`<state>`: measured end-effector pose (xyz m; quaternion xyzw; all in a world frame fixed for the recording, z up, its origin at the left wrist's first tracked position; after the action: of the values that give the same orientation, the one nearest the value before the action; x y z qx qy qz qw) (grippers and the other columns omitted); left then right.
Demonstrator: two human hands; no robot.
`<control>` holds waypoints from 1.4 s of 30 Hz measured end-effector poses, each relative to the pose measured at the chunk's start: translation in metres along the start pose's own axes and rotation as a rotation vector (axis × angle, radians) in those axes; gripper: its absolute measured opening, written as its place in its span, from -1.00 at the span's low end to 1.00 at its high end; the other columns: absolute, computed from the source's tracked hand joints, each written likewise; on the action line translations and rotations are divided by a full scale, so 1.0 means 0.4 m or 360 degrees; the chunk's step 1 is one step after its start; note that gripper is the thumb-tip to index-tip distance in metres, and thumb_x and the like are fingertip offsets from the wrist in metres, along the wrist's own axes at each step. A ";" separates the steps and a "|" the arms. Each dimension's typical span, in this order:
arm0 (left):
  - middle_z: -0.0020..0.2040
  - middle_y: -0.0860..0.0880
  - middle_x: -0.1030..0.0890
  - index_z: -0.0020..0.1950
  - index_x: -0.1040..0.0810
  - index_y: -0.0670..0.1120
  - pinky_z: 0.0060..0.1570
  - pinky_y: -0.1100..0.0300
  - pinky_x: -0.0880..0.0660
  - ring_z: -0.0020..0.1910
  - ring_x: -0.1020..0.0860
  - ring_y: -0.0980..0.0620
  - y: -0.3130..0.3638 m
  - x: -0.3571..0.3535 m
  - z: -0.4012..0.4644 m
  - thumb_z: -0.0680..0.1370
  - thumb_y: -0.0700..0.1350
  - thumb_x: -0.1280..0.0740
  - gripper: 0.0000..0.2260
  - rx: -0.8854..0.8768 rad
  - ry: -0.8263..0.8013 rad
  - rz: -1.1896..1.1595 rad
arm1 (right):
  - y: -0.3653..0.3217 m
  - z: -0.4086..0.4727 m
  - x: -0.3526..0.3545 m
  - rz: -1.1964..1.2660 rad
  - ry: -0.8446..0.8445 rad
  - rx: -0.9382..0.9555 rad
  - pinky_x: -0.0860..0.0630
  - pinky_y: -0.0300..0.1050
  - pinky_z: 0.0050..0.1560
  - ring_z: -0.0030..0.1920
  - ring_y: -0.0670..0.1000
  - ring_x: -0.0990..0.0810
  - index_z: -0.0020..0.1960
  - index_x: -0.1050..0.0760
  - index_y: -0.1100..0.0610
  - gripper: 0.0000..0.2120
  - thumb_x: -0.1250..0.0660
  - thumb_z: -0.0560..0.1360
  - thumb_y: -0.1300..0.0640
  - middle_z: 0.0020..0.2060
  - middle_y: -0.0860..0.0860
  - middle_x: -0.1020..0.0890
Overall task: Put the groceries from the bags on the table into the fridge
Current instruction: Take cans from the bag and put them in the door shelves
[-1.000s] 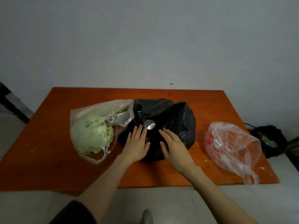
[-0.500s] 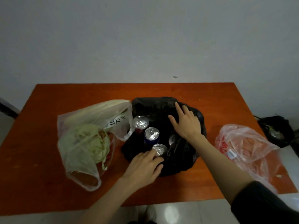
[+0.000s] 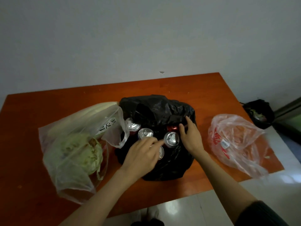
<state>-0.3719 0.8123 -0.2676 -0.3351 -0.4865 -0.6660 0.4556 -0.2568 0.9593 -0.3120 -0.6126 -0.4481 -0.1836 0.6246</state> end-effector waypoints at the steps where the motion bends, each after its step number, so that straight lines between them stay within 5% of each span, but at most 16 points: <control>1: 0.00 -0.06 -0.57 0.27 -0.49 -0.12 -0.11 0.14 -0.53 -0.06 -0.56 -0.02 -0.019 0.007 0.031 0.54 -0.10 -0.17 -0.67 0.0124 -0.0018 0.0096 | 0.001 -0.022 0.013 0.0113 0.0080 -0.0005 -0.36 -0.02 0.22 0.32 0.16 -0.40 0.48 -0.13 0.15 -0.49 -0.12 0.60 0.00 0.35 0.16 -0.39; 3: 0.19 -0.13 -0.52 0.47 -0.24 -0.10 0.11 0.02 -0.47 0.10 -0.53 -0.10 -0.048 -0.010 0.089 0.57 -0.04 -0.16 -0.53 0.0260 -0.0204 0.0245 | 0.004 -0.065 0.029 0.0192 0.0185 0.0033 -0.34 -0.16 0.18 0.34 0.12 -0.39 0.46 -0.15 0.19 -0.49 -0.18 0.58 0.05 0.38 0.13 -0.35; 6: 0.46 -0.12 -0.24 0.54 0.09 -0.05 0.41 -0.12 -0.14 0.42 -0.24 -0.13 -0.079 -0.040 0.166 0.59 0.03 -0.14 -0.39 0.0281 -0.0408 0.0349 | 0.026 -0.108 0.030 0.0132 0.0243 0.0138 -0.37 -0.20 0.10 0.27 0.10 -0.44 0.44 -0.16 0.18 -0.46 -0.24 0.55 0.05 0.33 0.12 -0.38; 10: 0.54 -0.14 0.01 0.53 0.16 -0.04 0.40 -0.24 0.15 0.51 0.09 -0.15 -0.141 -0.016 0.274 0.56 0.16 -0.17 -0.29 0.0342 -0.0407 0.0506 | 0.086 -0.129 0.001 -0.0101 0.0141 0.0218 -0.46 -0.04 0.15 0.30 0.12 -0.42 0.46 -0.17 0.17 -0.39 -0.27 0.52 -0.06 0.34 0.12 -0.37; 15: 0.55 -0.09 0.17 0.52 0.22 0.10 0.43 -0.21 0.16 0.51 0.20 -0.16 -0.211 -0.136 0.267 0.55 0.24 -0.13 -0.29 0.0405 -0.1072 0.0480 | 0.165 -0.135 -0.093 -0.0522 -0.0340 0.0285 -0.12 -0.02 0.46 0.45 0.12 -0.18 0.53 0.05 0.08 -0.21 -0.28 0.49 -0.16 0.46 0.10 -0.20; 18: 0.54 -0.09 0.22 0.53 0.18 0.10 0.45 -0.15 0.15 0.50 0.22 -0.14 -0.221 -0.180 0.233 0.60 0.17 -0.05 -0.41 0.0502 -0.1195 0.0392 | 0.161 -0.118 -0.109 -0.0551 -0.0425 0.0263 -0.02 -0.03 0.49 0.48 0.10 -0.12 0.52 -0.02 0.08 -0.27 -0.28 0.50 -0.11 0.48 0.08 -0.16; 24: 0.55 -0.10 0.06 0.53 -0.07 -0.03 0.46 -0.08 0.11 0.52 0.14 -0.09 -0.159 -0.087 0.221 0.63 -0.02 -0.09 -0.53 0.0377 -0.0575 0.0179 | 0.082 -0.111 -0.018 -0.0398 0.0162 0.0468 -0.40 0.07 0.20 0.22 0.19 -0.49 0.28 -0.45 0.22 -0.47 -0.47 0.37 0.09 0.20 0.16 -0.53; 28: 0.51 -0.08 -0.16 0.46 -0.26 -0.08 0.47 -0.02 0.00 0.52 0.00 -0.04 -0.074 -0.028 0.142 0.60 -0.03 -0.18 -0.57 0.0220 -0.0228 -0.0093 | 0.021 -0.129 0.009 -0.0654 0.0379 0.0608 -0.28 -0.03 -0.02 0.08 0.07 -0.50 0.25 -0.46 0.13 -0.47 -0.45 0.35 -0.04 0.12 0.04 -0.58; 31: 0.52 -0.02 -0.14 0.50 -0.16 -0.05 0.43 0.14 0.13 0.51 0.04 0.03 -0.057 -0.057 0.062 0.53 0.26 -0.09 -0.37 0.0286 -0.0406 -0.0139 | -0.015 -0.115 -0.024 -0.0574 0.0128 0.0696 -0.41 0.03 0.08 0.25 0.13 -0.46 0.40 -0.31 0.18 -0.28 -0.47 0.34 -0.02 0.32 0.10 -0.46; 34: 0.53 0.01 -0.11 0.53 -0.05 -0.03 0.39 0.16 0.31 0.49 0.20 0.08 -0.049 -0.112 -0.001 0.35 0.43 0.06 -0.15 0.0234 -0.0713 0.0015 | -0.025 -0.097 -0.072 -0.0445 -0.0232 0.0594 -0.27 0.02 0.34 0.43 0.13 -0.23 0.51 -0.02 0.18 -0.14 -0.43 0.40 -0.01 0.47 0.11 -0.21; 38: 0.51 0.02 -0.17 0.51 -0.11 -0.01 0.40 0.09 0.34 0.47 0.27 0.08 -0.051 -0.127 -0.008 0.47 0.16 -0.32 -0.31 0.0180 -0.0753 0.0099 | -0.026 -0.072 -0.080 -0.0546 -0.0252 0.0489 -0.26 0.00 0.27 0.35 0.14 -0.33 0.47 -0.08 0.16 -0.19 -0.41 0.40 -0.07 0.36 0.10 -0.36; 42: 0.40 0.03 -0.37 0.39 -0.30 0.00 0.44 0.12 0.25 0.52 0.11 0.04 -0.056 -0.110 0.007 0.40 0.12 -0.43 -0.38 0.0205 -0.0686 0.0026 | -0.032 -0.074 -0.070 -0.0617 -0.0204 0.0536 -0.29 -0.03 0.17 0.25 0.14 -0.42 0.34 -0.27 0.17 -0.34 -0.42 0.38 -0.09 0.22 0.09 -0.46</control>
<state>-0.3768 0.8299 -0.3134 -0.4439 -0.6113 -0.5429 0.3668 -0.2718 0.9206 -0.3219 -0.4131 -0.6200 -0.1835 0.6413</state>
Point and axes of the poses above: each hand's wrist, its own z-axis towards the middle knuckle, its own x-axis out of the back of the hand, y = z × x, the point moved 8 cm from there along z, towards the middle knuckle
